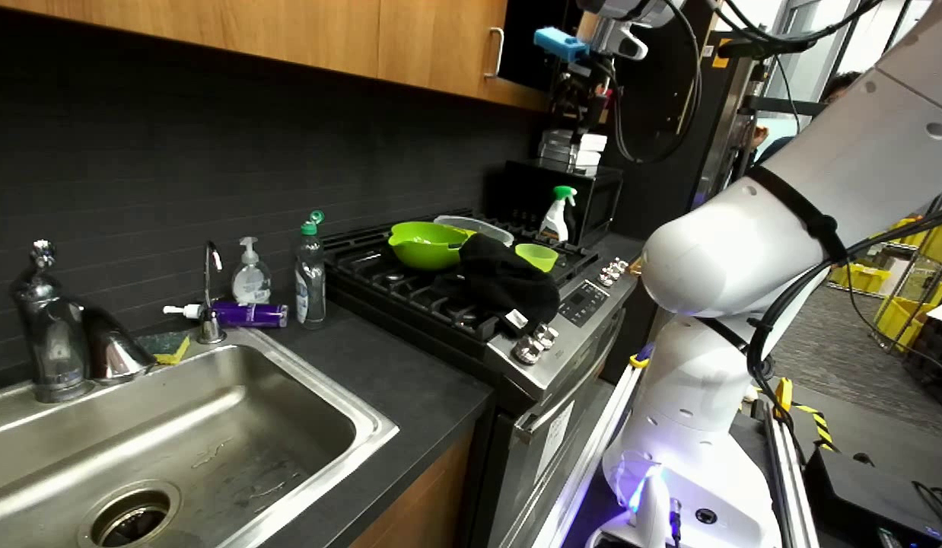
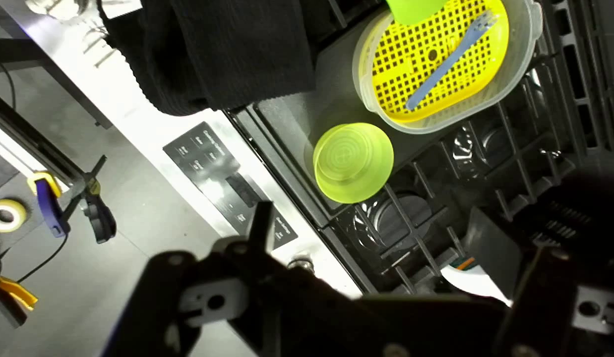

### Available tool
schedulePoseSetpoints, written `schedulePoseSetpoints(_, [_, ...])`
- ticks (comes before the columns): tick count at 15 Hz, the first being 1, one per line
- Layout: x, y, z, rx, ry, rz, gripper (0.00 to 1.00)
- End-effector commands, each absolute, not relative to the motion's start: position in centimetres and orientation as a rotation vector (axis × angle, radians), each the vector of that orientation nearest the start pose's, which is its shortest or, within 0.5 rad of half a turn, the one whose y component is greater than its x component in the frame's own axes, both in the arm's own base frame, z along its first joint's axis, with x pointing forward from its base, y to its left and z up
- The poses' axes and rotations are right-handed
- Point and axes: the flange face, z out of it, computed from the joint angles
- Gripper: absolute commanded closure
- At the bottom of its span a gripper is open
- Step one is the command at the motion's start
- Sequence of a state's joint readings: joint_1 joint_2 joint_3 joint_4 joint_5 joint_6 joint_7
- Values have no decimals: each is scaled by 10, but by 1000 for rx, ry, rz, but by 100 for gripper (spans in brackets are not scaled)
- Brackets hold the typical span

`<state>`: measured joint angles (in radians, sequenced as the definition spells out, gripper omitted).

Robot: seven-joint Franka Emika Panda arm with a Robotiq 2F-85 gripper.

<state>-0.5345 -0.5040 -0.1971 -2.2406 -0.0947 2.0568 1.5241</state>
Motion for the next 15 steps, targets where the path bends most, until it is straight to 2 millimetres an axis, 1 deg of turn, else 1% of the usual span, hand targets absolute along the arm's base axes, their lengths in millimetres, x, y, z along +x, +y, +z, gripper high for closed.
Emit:
schedulePoseSetpoints(1, [312,-311,597,-1237,2678,-628,0])
schedulePoseSetpoints(4, [313,-318,602,-1154,2650,-774,0])
schedulePoseSetpoints(8, [314,-327,600,-1083,2608,-932,0])
schedulePoseSetpoints(11, [318,-338,599,-1037,2585,-1012,0])
schedulePoseSetpoints(15, [329,-361,606,-984,2548,-1139,0])
